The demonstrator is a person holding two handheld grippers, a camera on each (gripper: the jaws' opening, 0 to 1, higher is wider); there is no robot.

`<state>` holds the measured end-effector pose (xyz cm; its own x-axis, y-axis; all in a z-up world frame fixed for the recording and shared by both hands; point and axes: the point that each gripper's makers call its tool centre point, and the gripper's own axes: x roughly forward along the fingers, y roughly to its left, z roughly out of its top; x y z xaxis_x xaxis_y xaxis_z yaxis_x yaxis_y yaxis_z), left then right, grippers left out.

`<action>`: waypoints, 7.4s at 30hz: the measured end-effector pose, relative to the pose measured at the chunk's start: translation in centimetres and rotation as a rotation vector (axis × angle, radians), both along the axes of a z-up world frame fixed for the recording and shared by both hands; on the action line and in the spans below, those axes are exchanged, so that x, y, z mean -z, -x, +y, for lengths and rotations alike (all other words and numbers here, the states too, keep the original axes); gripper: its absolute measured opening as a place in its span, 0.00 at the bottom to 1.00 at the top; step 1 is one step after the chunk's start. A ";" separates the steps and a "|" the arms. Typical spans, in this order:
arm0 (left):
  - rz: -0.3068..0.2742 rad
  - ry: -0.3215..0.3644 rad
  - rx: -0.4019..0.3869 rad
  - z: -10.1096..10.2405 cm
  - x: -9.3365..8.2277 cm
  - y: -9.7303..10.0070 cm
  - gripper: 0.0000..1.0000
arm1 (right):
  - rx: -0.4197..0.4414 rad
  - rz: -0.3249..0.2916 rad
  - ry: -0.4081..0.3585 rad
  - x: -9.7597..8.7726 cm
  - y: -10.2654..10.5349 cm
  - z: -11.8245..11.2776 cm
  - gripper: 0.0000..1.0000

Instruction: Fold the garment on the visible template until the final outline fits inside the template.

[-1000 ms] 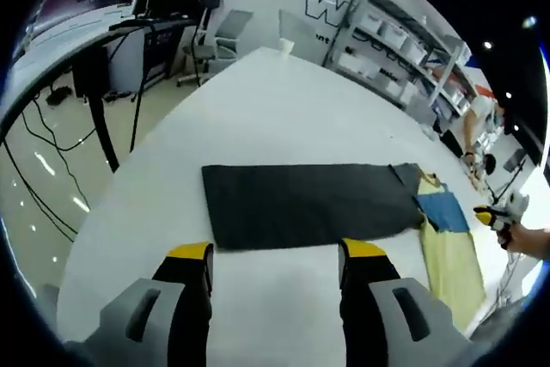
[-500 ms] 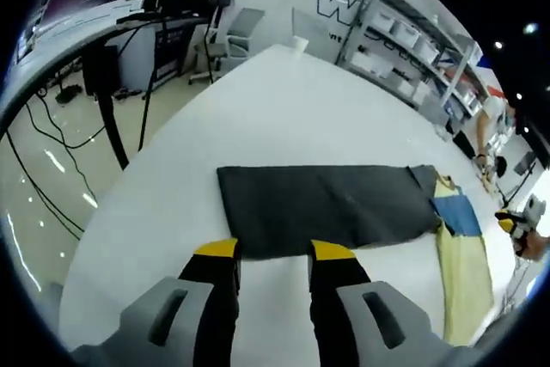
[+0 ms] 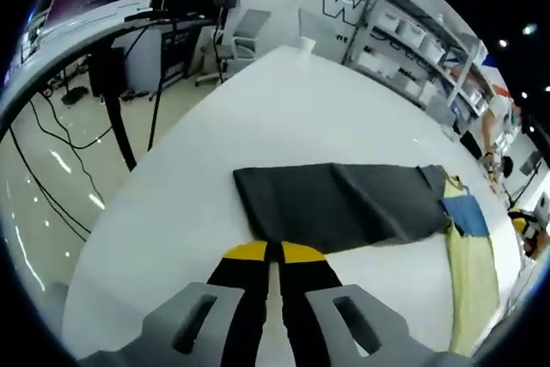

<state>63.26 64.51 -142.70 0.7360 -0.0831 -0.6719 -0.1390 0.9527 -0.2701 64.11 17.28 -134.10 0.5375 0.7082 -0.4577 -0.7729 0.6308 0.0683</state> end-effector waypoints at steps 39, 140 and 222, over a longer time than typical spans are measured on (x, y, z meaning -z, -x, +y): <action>-0.370 -0.024 0.248 -10.2 -18.5 -8.6 0.02 | 0.044 -0.018 -0.072 -1.1 3.2 -3.1 0.18; -0.140 -0.025 1.263 -55.9 -4.9 -2.6 0.15 | 0.219 0.073 -0.121 2.5 5.9 -12.1 0.32; 0.319 0.031 0.906 -25.6 0.3 18.3 0.15 | 0.073 0.305 0.107 8.8 20.3 -12.4 0.24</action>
<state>44.99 38.96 -142.98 0.1667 -0.5517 -0.8172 0.5749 0.7277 -0.3740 43.79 4.89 -142.91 0.4117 0.6121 -0.6752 -0.6795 0.6998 0.2201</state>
